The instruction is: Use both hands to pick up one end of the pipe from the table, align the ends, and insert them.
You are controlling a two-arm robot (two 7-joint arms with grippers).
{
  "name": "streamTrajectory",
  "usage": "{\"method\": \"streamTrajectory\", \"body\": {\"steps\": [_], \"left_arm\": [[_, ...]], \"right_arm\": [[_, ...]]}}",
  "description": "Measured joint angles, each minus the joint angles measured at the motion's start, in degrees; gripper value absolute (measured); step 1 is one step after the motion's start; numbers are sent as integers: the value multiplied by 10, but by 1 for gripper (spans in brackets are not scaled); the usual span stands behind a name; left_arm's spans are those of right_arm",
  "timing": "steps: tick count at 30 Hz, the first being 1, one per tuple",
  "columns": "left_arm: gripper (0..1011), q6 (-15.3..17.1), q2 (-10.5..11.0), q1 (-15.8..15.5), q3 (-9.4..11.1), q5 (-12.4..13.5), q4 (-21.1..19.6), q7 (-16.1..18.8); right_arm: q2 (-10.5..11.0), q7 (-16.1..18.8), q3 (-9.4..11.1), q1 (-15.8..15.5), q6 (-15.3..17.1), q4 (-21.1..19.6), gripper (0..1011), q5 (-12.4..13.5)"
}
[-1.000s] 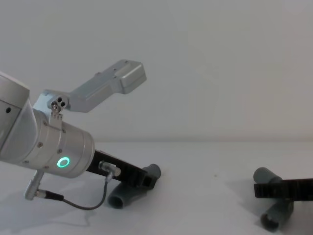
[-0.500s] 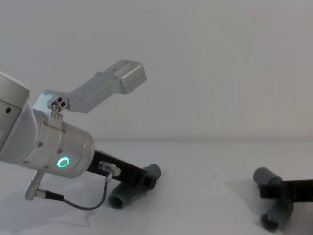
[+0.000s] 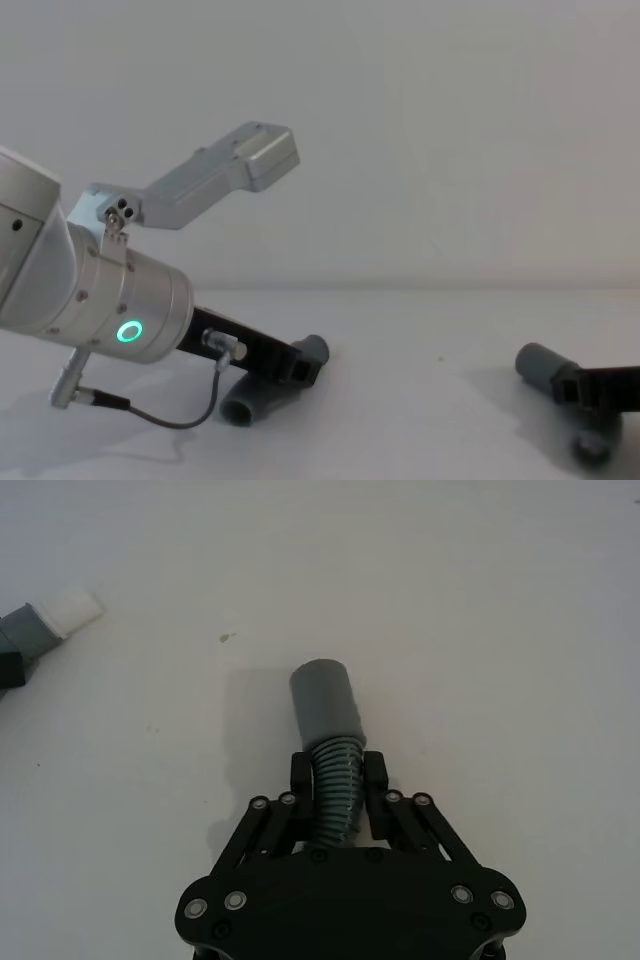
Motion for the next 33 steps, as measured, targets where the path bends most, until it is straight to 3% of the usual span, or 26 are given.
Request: {"method": "streamTrajectory", "body": {"steps": [2,6,21,33], "left_arm": [[364,0,0,0,0,0,0,0],[364,0,0,0,0,0,0,0],[364,0,0,0,0,0,0,0],[364,0,0,0,0,0,0,0]], "right_arm": [[0,0,0,0,0,0,269,0],[0,0,0,0,0,0,216,0],[2,3,0,1,-1,0,213,0],[37,62,-3,10,-37,4,213,4]]}}
